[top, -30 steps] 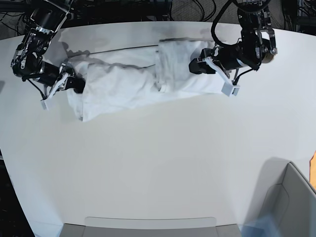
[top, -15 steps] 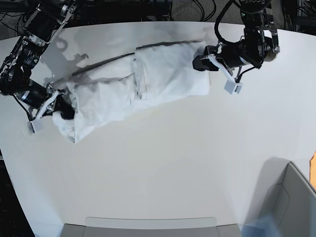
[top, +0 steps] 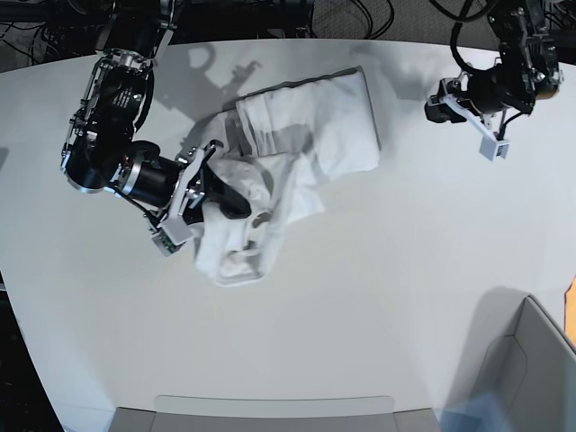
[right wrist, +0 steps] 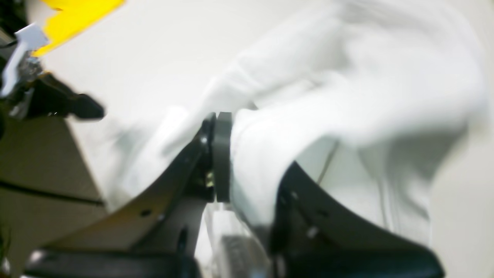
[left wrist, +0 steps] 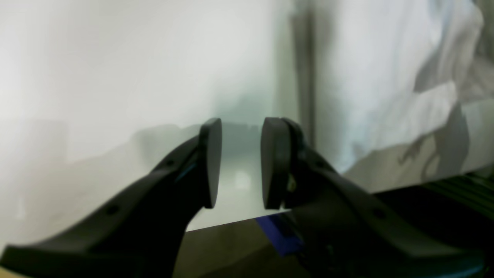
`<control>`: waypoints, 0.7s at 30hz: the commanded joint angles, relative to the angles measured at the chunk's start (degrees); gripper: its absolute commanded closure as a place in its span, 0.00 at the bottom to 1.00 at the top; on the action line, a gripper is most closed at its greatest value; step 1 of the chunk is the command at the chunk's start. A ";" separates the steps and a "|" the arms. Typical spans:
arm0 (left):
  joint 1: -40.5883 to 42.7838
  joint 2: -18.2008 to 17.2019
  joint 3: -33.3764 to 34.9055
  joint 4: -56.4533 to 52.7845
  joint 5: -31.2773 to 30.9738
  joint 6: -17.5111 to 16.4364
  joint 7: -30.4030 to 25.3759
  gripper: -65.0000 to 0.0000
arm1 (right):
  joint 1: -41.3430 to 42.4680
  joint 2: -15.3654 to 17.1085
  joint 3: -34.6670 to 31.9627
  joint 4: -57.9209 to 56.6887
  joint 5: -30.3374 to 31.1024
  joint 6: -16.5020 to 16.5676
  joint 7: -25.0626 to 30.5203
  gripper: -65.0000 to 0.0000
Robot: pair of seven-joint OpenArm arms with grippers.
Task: Fold the T-shirt properly
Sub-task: 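Lift the strip end with the right gripper and fold it over toward the left gripper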
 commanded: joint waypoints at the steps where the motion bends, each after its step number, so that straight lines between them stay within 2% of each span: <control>1: 0.32 -0.86 -0.23 0.86 -1.07 0.03 -0.27 0.73 | 1.22 -0.33 -1.58 1.22 1.62 -1.55 1.12 1.00; 4: 0.24 -1.56 0.03 0.86 -1.07 0.03 -0.27 0.73 | 1.22 -2.53 -5.89 1.05 0.91 -4.37 1.12 1.00; 8: 0.15 -1.56 0.03 0.86 -1.07 0.03 -0.27 0.73 | 1.13 -5.26 -10.37 1.31 -4.71 -8.67 1.12 1.00; 13: 0.15 -1.48 -0.23 0.86 -1.07 0.12 -0.27 0.73 | -0.72 -6.14 -19.78 1.22 -10.08 -9.38 1.12 1.00; 17: 0.15 -1.74 -0.50 0.77 -0.98 0.21 -0.27 0.73 | -1.69 -8.16 -22.85 1.22 -16.23 -9.38 1.12 1.00; 21: 0.15 -1.56 -0.50 0.77 4.21 0.21 -0.27 0.73 | -1.60 -8.77 -25.76 0.96 -21.24 -9.38 1.12 1.00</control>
